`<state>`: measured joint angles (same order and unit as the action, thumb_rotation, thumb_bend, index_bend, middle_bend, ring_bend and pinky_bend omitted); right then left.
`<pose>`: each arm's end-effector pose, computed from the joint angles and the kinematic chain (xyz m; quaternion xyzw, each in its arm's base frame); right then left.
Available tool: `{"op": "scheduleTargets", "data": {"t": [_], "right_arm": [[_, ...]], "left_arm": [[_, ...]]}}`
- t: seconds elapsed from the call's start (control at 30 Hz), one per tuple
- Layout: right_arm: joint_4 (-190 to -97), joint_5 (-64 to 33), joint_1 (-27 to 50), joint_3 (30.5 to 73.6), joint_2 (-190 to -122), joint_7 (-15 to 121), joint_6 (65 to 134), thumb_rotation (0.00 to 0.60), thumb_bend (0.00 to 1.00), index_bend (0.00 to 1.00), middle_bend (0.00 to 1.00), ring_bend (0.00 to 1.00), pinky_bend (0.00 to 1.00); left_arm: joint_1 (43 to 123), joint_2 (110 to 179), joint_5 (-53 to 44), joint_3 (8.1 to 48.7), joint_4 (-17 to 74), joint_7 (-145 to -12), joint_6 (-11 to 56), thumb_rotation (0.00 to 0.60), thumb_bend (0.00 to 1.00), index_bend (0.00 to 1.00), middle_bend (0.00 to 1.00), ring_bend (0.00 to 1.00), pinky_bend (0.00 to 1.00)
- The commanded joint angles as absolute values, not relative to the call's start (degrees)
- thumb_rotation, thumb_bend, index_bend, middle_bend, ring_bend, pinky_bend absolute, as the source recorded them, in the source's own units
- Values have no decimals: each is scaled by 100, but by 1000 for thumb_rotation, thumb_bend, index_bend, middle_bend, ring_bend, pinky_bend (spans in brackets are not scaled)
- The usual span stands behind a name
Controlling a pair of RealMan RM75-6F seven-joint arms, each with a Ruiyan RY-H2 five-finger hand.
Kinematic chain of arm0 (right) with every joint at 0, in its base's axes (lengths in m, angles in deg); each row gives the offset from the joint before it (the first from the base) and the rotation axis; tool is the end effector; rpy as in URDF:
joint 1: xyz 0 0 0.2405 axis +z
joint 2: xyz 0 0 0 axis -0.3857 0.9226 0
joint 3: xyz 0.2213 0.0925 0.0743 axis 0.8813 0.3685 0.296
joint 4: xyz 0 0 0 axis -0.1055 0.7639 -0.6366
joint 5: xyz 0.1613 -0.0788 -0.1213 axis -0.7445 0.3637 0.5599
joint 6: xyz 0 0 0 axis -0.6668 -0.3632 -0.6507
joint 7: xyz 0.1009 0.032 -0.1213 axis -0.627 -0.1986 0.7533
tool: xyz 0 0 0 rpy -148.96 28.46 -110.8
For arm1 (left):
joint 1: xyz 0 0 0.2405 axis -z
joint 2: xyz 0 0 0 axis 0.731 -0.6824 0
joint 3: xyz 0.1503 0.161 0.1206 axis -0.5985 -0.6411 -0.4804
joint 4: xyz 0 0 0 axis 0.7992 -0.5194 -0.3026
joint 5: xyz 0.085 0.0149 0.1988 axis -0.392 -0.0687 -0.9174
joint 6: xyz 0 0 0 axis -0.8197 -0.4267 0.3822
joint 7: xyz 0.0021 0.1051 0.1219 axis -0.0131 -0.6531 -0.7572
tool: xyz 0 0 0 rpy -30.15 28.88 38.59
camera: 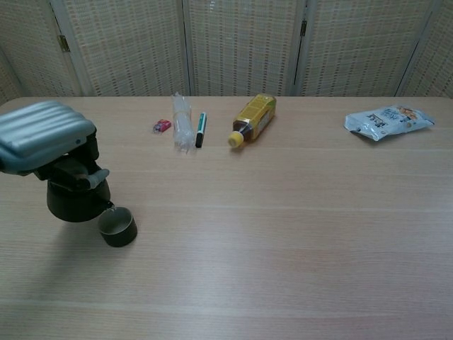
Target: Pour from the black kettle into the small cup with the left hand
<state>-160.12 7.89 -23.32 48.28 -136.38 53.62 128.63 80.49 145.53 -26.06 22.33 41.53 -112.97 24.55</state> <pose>-0.3175 -0.1792 0.1872 0.5366 -0.3470 0.4178 0.6458 -0.1782 0.3060 -0.0020 -0.8028 -0.1580 -0.3176 0.4793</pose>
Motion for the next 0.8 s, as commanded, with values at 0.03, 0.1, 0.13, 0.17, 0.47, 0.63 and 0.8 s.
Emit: {"op": "scheduleTargets", "data": {"t": [0.03, 0.1, 0.13, 0.17, 0.47, 0.63, 0.8], "right_arm": [[-16007, 794, -2333, 4825, -13640, 5361, 12863, 600, 288, 2, 80, 209, 14], [-16001, 788, -2332, 4825, -13646, 5356, 12857, 600, 288, 2, 80, 209, 14], [-15998, 786, -2330, 4826, -13649, 5352, 12853, 600, 288, 2, 80, 209, 14], [-15993, 783, -2329, 4828, -13651, 5347, 12850, 600, 288, 2, 80, 210, 14], [-15965, 781, -2335, 4833, -13651, 5323, 12859, 600, 288, 2, 80, 211, 14], [-15955, 775, -2352, 4833, -13653, 5299, 12879, 600, 288, 2, 80, 210, 14], [-15937, 784, -2363, 4831, -13659, 5275, 12897, 600, 288, 2, 80, 210, 14]], "left_arm": [[8040, 14565, -2631, 2237, 4137, -11361, 2484, 429, 651, 1000, 1000, 954, 526], [8033, 14575, -2635, 2237, 4128, -11382, 2488, 430, 653, 1000, 1000, 954, 526], [8030, 14575, -2620, 2241, 4130, -11394, 2481, 430, 653, 1000, 1000, 955, 526], [8027, 14579, -2619, 2245, 4117, -11441, 2487, 432, 653, 1000, 1000, 954, 527], [7999, 14662, -2697, 2265, 3980, -11660, 2602, 432, 654, 1000, 1000, 954, 528], [7986, 14668, -2741, 2274, 3964, -11725, 2648, 428, 657, 1000, 1000, 955, 532], [7965, 14658, -2750, 2274, 3976, -11788, 2667, 430, 660, 1000, 1000, 956, 534]]}}
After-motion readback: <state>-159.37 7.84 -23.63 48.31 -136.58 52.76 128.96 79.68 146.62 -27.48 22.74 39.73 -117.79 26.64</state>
